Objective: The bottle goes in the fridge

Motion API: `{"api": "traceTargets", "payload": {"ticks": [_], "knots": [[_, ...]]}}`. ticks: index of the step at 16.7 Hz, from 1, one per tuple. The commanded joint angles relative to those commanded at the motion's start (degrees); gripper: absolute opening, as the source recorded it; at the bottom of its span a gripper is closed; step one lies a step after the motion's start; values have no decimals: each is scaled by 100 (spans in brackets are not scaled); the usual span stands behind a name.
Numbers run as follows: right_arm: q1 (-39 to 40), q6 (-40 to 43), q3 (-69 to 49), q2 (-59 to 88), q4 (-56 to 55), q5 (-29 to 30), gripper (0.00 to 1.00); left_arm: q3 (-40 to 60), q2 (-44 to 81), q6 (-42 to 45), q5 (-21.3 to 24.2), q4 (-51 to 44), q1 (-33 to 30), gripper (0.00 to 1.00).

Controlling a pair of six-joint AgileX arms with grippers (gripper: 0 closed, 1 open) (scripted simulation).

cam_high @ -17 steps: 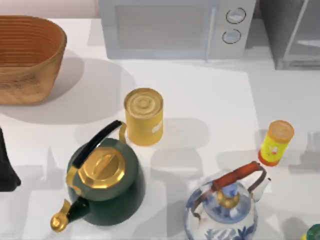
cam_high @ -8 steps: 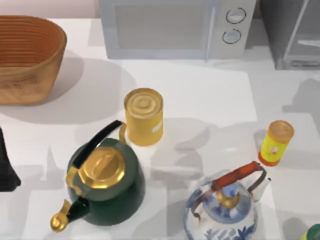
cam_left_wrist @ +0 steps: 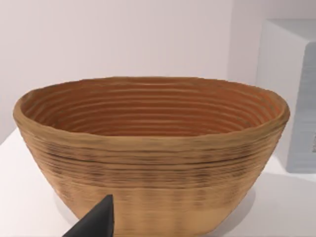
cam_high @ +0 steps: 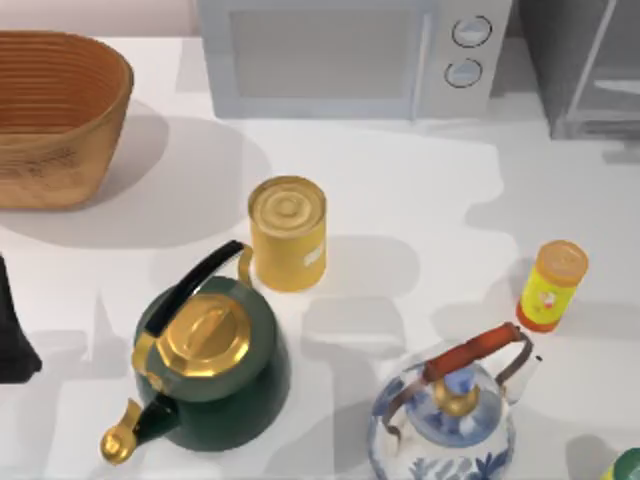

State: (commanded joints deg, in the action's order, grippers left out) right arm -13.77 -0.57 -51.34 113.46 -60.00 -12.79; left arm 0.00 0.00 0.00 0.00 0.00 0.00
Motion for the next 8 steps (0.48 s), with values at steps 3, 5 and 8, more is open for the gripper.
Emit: {"api": "traceTargets", "payload": {"ticks": [3, 5, 8], "knots": [[-188, -13, -420, 631, -377, -152, 1, 0, 0, 0, 0, 0, 0, 100], [-227, -16, -502, 747, -441, -185, 1, 0, 0, 0, 0, 0, 0, 100], [-227, -16, -502, 747, -441, -185, 1, 0, 0, 0, 0, 0, 0, 100]]}}
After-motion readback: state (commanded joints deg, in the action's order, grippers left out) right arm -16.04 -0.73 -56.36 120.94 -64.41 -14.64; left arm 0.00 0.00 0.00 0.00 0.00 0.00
